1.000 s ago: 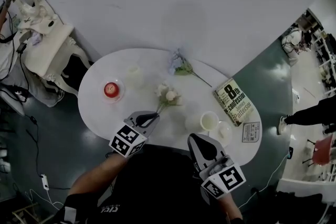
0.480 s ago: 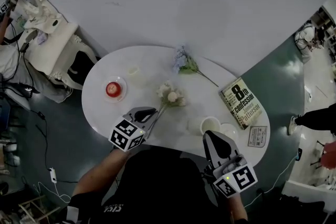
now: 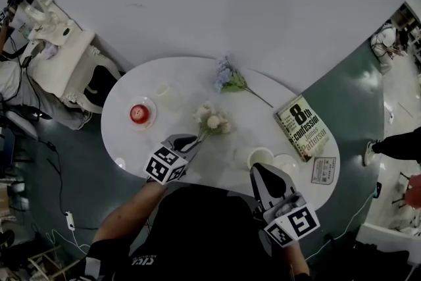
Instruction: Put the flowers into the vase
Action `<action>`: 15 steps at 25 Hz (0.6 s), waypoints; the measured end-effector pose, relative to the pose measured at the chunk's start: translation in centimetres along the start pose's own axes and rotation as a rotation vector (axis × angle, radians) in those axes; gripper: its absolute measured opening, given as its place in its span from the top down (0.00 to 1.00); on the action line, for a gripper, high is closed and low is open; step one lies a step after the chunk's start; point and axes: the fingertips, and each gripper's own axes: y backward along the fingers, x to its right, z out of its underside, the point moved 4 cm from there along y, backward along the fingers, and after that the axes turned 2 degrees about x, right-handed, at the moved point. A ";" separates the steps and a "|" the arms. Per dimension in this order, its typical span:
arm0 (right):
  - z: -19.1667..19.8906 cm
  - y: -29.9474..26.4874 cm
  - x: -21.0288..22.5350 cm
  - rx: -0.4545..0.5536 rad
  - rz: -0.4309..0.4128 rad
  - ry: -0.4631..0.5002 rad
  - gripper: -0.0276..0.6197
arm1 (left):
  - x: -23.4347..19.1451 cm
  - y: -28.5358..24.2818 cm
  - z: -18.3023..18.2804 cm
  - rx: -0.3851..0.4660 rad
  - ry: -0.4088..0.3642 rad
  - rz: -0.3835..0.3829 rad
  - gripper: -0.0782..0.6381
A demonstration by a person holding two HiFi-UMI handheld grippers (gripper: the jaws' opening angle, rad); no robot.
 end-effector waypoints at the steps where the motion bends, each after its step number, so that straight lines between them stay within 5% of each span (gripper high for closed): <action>1: 0.0 0.0 0.0 -0.001 0.000 -0.002 0.92 | -0.1 -0.3 0.1 -0.009 -0.001 0.000 0.81; 15: 0.6 0.6 0.6 -0.006 -0.003 -0.022 0.92 | -1.7 -3.2 2.7 -0.143 -0.002 -0.053 0.68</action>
